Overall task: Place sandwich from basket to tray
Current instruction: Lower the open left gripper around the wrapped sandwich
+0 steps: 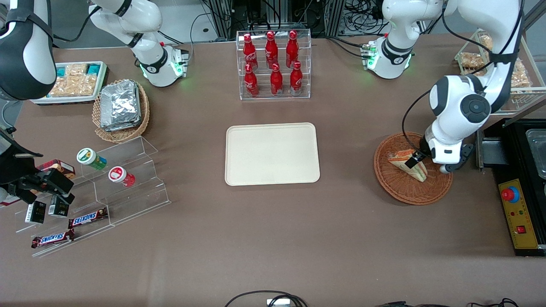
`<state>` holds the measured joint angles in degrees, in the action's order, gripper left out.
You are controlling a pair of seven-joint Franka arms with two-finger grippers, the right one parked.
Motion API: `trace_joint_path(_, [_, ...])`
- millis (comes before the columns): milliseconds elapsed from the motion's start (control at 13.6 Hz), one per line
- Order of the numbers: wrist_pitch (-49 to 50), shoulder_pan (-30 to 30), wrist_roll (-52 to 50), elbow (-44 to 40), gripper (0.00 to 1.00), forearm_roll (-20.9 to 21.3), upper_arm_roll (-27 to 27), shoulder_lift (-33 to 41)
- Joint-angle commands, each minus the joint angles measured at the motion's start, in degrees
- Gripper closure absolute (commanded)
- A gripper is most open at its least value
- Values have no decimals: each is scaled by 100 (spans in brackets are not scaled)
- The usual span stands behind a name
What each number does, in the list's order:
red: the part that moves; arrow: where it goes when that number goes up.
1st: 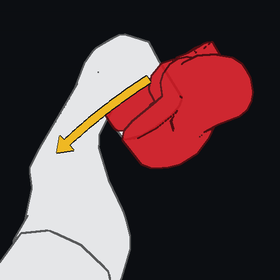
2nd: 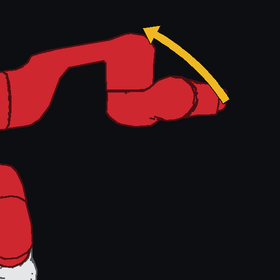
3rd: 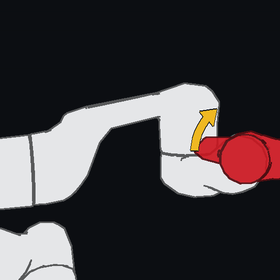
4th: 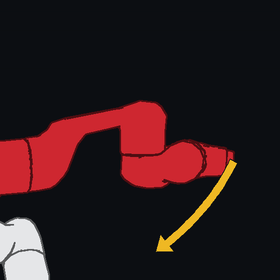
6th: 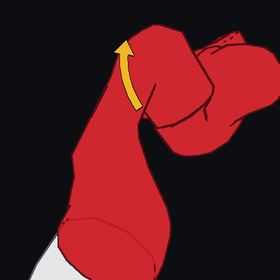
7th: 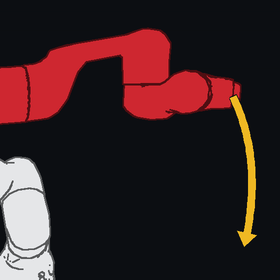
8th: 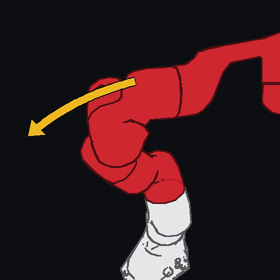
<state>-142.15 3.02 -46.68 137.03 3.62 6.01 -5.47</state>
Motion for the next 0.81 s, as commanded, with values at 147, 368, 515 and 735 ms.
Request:
trace_joint_path(147, [-751,-56,-341,385,0,112,-21,-147])
trace_joint_path(368, [-1077,-56,-412,491,0,112,-30,-314])
trace_joint_path(515, [-1078,-56,-447,482,38,112,-30,-350])
trace_joint_path(735, [-1069,-30,-491,447,100,104,-30,-393])
